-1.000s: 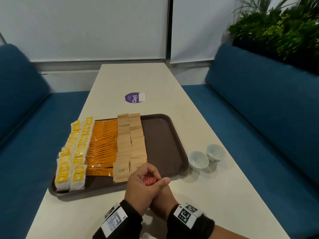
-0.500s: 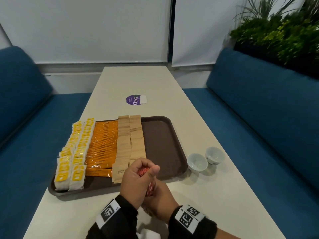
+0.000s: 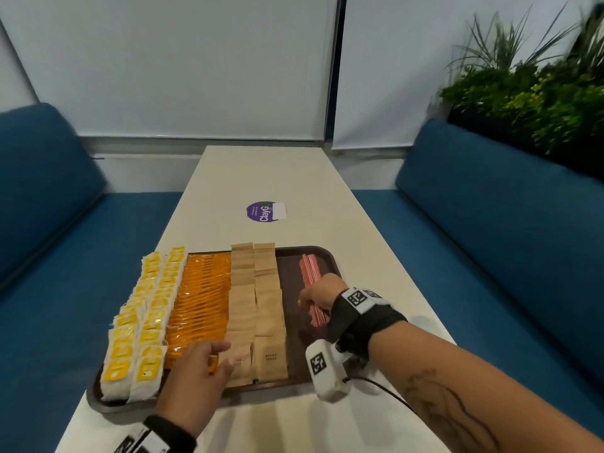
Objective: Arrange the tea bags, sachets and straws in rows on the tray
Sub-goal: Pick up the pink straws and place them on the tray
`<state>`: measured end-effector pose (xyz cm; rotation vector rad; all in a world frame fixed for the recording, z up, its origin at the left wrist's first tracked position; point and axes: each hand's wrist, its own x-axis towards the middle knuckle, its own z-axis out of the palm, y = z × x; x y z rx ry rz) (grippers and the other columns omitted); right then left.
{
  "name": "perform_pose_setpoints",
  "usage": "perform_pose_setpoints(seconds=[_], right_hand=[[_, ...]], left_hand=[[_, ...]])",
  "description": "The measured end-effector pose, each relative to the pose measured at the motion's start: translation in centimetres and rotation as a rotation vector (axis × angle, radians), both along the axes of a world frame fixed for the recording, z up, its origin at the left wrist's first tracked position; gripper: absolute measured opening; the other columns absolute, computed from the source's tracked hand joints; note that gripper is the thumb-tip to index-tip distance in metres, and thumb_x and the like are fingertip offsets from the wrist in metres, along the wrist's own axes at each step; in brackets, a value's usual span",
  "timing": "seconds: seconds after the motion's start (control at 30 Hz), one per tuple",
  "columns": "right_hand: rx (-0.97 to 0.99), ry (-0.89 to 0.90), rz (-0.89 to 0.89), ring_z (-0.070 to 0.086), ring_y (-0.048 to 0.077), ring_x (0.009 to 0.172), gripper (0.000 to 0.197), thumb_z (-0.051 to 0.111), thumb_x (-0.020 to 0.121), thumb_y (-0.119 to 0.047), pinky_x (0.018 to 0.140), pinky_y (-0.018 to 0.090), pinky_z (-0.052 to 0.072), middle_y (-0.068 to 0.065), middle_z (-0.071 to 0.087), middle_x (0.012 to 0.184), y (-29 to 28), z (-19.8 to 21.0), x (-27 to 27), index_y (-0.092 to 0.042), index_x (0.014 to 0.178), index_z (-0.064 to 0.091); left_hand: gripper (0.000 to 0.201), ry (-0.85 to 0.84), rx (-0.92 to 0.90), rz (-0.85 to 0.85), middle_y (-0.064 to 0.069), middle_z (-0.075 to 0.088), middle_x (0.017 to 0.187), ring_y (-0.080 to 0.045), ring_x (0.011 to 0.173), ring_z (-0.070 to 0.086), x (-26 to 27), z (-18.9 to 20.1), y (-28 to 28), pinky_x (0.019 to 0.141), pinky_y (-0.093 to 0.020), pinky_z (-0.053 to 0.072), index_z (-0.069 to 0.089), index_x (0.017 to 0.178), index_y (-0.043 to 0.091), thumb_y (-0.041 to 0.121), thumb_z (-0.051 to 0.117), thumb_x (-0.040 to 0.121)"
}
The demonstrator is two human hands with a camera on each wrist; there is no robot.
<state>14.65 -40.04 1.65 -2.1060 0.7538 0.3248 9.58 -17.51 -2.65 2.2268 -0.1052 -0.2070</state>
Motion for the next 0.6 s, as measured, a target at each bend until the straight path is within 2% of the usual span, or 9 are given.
perform_pose_setpoints(seconds=[0.07,0.1,0.2,0.27,0.3,0.37,0.43,0.5,0.6], right_hand=[[-0.176,0.099,0.063,0.058,0.030,0.111,0.045,0.067,0.083,-0.023,0.092,0.033,0.050,0.014,0.059,0.122,-0.6,-1.0,2.6,-0.002,0.121,0.056],[-0.230,0.139,0.092,0.056,0.031,0.114,0.048,0.067,0.084,-0.025,0.094,0.034,0.048,0.013,0.057,0.125,-0.6,-1.8,3.8,-0.004,0.125,0.053],[-0.348,0.248,0.159,0.051,0.038,0.118,0.063,0.069,0.078,-0.036,0.099,0.049,0.044,0.013,0.052,0.130,-0.6,-5.5,7.5,-0.010,0.131,0.049],[-0.379,0.282,0.149,0.053,0.039,0.115,0.064,0.068,0.071,-0.040,0.097,0.051,0.044,0.013,0.054,0.126,-0.8,-8.4,9.7,-0.014,0.128,0.053],[-0.396,0.279,0.151,0.054,0.039,0.113,0.062,0.067,0.070,-0.039,0.097,0.051,0.044,0.013,0.055,0.124,-0.9,-9.6,10.6,-0.014,0.125,0.055],[-0.427,0.288,0.155,0.055,0.040,0.110,0.059,0.068,0.070,-0.038,0.096,0.052,0.044,0.015,0.056,0.122,-0.7,-10.9,11.5,-0.013,0.122,0.056],[-0.448,0.304,0.148,0.056,0.041,0.109,0.062,0.071,0.068,-0.039,0.095,0.053,0.045,0.018,0.057,0.121,-0.6,-11.5,11.8,-0.011,0.122,0.056],[-0.435,0.301,0.138,0.057,0.041,0.106,0.066,0.071,0.064,-0.042,0.094,0.053,0.045,0.018,0.059,0.119,-0.9,-12.5,12.4,-0.012,0.121,0.056],[-0.415,0.298,0.109,0.058,0.042,0.103,0.077,0.070,0.057,-0.050,0.092,0.054,0.045,0.019,0.059,0.117,-1.9,-13.8,13.3,-0.009,0.121,0.055]], left_hand=[[0.019,0.054,0.104,-0.005,0.002,0.056,0.111,-0.014,0.099,0.056,0.1,-0.9,0.7,0.092,-0.032,0.048,0.057,0.093,0.030,0.018,0.068,0.083],[0.021,0.072,0.119,-0.013,0.001,0.058,0.112,-0.014,0.099,0.058,0.1,-1.0,0.8,0.094,-0.033,0.048,0.056,0.088,0.032,0.017,0.069,0.081],[0.027,0.105,0.222,-0.109,0.008,0.055,0.115,-0.009,0.109,0.055,0.2,-0.4,0.7,0.103,-0.028,0.042,0.051,0.082,0.040,0.019,0.068,0.083],[0.022,0.107,0.270,-0.165,0.012,0.049,0.113,-0.005,0.115,0.050,0.1,0.1,0.7,0.106,-0.021,0.036,0.053,0.089,0.042,0.022,0.062,0.088],[0.022,0.114,0.283,-0.187,0.013,0.048,0.113,-0.004,0.115,0.049,-0.3,0.2,0.9,0.104,-0.016,0.035,0.054,0.096,0.043,0.022,0.058,0.090],[0.026,0.110,0.313,-0.233,0.010,0.051,0.117,-0.002,0.104,0.048,-0.1,-0.1,1.1,0.094,-0.006,0.034,0.048,0.093,0.046,0.021,0.054,0.092],[0.024,0.143,0.329,-0.248,0.007,0.054,0.118,-0.004,0.104,0.049,0.1,0.1,1.0,0.093,-0.008,0.036,0.053,0.095,0.041,0.017,0.054,0.093],[0.020,0.222,0.369,-0.228,0.009,0.052,0.121,-0.005,0.116,0.050,0.3,0.8,0.8,0.104,-0.016,0.034,0.059,0.107,0.032,0.018,0.055,0.093],[0.018,0.191,0.400,-0.250,0.010,0.052,0.125,-0.005,0.118,0.050,1.1,0.8,0.8,0.106,-0.020,0.034,0.061,0.105,0.032,0.021,0.057,0.092]])
